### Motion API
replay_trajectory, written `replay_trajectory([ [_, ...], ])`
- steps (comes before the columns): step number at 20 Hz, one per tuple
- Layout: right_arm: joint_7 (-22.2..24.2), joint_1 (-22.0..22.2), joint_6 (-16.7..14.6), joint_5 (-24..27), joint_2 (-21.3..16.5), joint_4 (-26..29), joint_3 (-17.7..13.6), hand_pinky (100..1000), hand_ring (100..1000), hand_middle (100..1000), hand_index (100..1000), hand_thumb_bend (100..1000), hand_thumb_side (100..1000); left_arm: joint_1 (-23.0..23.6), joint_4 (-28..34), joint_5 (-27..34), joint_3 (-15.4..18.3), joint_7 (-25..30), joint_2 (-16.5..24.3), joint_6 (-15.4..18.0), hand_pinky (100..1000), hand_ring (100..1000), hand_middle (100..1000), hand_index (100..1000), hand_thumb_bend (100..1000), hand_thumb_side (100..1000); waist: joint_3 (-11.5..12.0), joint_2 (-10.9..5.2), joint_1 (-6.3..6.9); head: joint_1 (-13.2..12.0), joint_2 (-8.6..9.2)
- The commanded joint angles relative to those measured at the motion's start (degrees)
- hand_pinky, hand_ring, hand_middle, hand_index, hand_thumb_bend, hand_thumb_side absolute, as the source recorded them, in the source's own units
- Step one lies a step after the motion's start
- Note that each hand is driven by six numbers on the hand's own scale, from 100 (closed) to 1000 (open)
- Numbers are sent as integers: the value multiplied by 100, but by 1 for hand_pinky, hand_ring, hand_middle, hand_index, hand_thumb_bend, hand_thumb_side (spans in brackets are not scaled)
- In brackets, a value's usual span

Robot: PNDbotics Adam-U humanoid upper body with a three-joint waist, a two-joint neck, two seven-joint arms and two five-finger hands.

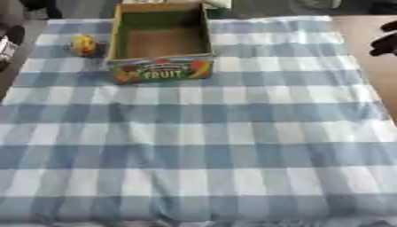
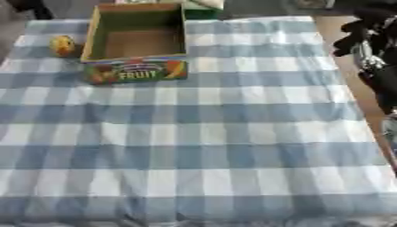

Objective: Pick up objects on the table and place them in the box.

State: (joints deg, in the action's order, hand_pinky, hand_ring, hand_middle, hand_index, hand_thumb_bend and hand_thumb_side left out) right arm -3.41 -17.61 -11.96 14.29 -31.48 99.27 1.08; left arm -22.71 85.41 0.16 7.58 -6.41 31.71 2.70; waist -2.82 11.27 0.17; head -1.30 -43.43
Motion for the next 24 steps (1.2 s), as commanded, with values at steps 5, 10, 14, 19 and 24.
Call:
replay_trajectory([
  [5, 4, -46, -19, 38, -85, 113, -61, 581, 599, 638, 815, 100, 419, -120, 70, -89, 33, -33, 148, -9, 635, 597, 676, 799, 581, 546, -15, -66, 13, 17, 68],
  [10, 1, -40, -21, 36, -88, 111, -50, 581, 598, 638, 814, 100, 420, -409, -140, -532, -57, 6, 406, -119, 641, 604, 685, 804, 592, 527, -37, -69, 16, 9, 71],
  [14, 34, -69, -18, 40, -84, 110, -16, 581, 599, 639, 815, 100, 421, -1048, -775, -1275, -217, 83, 776, -250, 647, 610, 689, 803, 603, 502, -103, -60, 12, -13, 108],
  [19, 82, -119, -11, 44, -88, 111, 26, 580, 597, 639, 815, 100, 414, -2167, -2176, -2757, -494, 235, 992, -332, 662, 594, 655, 785, 647, 425, -258, -18, 36, -104, 151],
  [24, 134, -144, -5, 36, -109, 98, 69, 579, 595, 637, 815, 100, 413, -3054, -3552, -4414, -517, 523, 844, -205, 684, 612, 656, 773, 668, 324, -417, 7, 86, -181, 152],
])
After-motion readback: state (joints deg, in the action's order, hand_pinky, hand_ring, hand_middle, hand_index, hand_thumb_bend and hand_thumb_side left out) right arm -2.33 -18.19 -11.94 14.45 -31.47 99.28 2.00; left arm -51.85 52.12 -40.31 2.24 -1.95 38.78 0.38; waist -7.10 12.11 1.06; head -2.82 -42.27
